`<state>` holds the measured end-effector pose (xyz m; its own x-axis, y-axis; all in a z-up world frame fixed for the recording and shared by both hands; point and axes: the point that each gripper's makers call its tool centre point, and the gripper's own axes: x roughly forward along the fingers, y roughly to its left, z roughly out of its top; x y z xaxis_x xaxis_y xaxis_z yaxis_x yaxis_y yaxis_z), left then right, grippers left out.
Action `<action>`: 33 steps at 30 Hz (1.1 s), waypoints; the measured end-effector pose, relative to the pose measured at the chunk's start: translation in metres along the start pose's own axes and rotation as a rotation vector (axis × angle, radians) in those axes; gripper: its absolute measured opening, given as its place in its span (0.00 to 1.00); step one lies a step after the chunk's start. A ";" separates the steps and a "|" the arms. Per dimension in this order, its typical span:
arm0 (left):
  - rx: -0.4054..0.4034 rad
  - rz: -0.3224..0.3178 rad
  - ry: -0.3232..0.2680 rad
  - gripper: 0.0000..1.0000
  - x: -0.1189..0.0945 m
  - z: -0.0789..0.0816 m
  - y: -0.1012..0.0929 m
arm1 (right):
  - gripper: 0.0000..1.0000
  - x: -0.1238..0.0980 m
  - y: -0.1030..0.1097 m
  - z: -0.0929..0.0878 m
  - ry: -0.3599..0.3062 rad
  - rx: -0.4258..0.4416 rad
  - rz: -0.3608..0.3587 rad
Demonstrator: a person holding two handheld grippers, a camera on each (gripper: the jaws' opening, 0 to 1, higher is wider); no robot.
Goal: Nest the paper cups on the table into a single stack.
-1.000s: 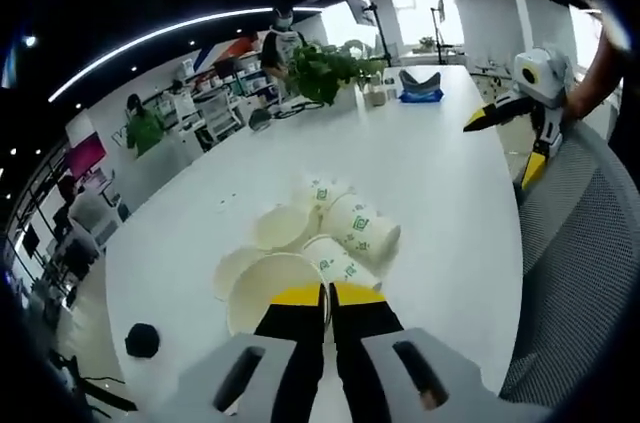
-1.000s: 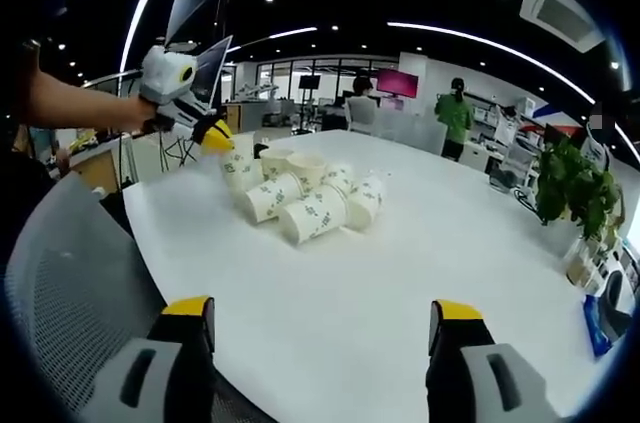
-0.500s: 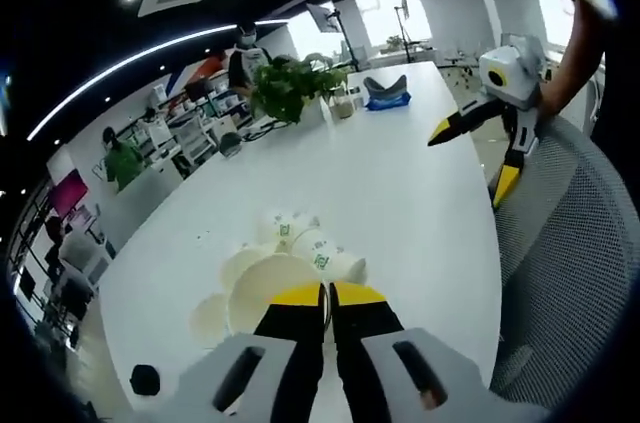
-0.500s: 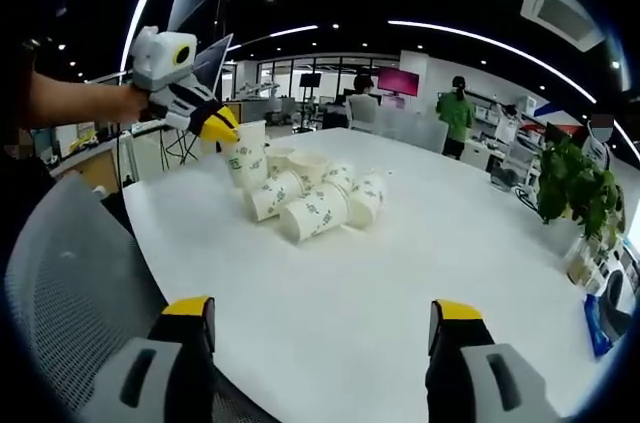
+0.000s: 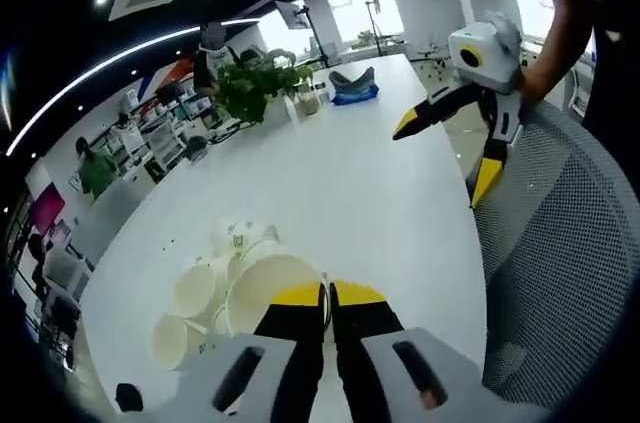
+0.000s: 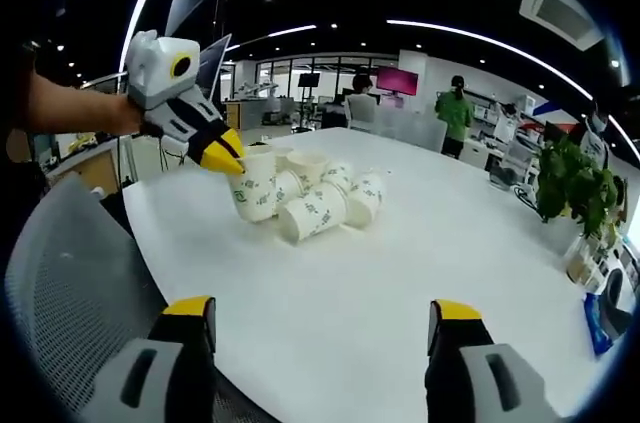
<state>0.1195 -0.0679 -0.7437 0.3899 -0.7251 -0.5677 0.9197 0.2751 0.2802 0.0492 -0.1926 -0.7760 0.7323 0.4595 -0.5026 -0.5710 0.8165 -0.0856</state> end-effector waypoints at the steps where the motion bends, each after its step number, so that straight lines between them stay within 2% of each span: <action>1: 0.002 -0.002 0.002 0.00 0.001 -0.001 -0.001 | 0.89 0.000 0.000 0.000 0.000 0.000 0.000; 9: -0.003 -0.024 0.022 0.00 0.014 -0.010 -0.012 | 0.88 0.000 0.000 0.000 -0.003 0.004 0.003; 20: -0.002 -0.043 0.030 0.00 0.030 -0.011 -0.022 | 0.86 0.000 -0.001 0.000 -0.005 0.010 0.001; 28: 0.025 -0.055 0.042 0.00 0.033 -0.011 -0.027 | 0.88 0.000 0.001 0.002 -0.013 0.005 0.007; 33: 0.013 -0.054 0.025 0.02 0.031 -0.010 -0.027 | 0.88 0.000 0.001 0.001 -0.009 0.004 0.010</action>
<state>0.1073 -0.0910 -0.7764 0.3412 -0.7224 -0.6015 0.9387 0.2277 0.2590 0.0490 -0.1911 -0.7753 0.7301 0.4708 -0.4953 -0.5767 0.8133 -0.0772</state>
